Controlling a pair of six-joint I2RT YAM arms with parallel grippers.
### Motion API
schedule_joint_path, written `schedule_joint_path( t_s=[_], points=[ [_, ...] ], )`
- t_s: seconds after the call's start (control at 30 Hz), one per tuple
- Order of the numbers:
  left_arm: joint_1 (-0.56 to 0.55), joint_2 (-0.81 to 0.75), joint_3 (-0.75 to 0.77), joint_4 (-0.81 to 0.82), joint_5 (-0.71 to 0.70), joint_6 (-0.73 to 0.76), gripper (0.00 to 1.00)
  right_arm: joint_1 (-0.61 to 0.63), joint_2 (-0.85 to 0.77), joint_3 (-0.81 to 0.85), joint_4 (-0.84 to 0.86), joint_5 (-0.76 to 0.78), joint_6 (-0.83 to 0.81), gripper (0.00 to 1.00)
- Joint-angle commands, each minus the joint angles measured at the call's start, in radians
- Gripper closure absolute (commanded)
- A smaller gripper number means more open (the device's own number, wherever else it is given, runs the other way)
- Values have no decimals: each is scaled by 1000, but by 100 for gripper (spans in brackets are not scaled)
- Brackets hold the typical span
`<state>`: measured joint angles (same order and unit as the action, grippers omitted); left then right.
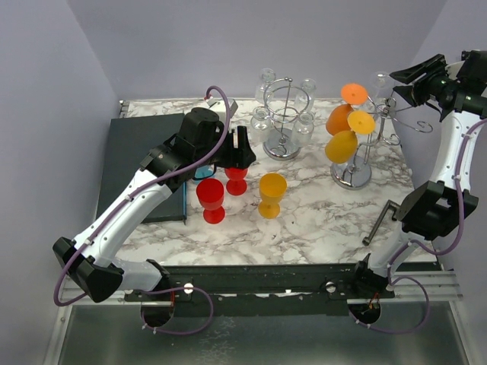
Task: Take the wine glass off the wine glass rack
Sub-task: Pick up the wine glass from the wine rack.
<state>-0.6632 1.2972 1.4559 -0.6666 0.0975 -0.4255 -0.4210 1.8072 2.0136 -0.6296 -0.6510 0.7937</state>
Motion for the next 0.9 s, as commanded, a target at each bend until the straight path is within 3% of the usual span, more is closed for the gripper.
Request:
schedule_joint_path(
  t_s=[0.0, 0.87],
  points=[
    [0, -16, -15, 27, 18, 13, 29, -3, -9, 15, 20, -16, 9, 43],
    [10, -19, -29, 35, 19, 10, 29, -4, -49, 53, -16, 35, -7, 44]
  ],
)
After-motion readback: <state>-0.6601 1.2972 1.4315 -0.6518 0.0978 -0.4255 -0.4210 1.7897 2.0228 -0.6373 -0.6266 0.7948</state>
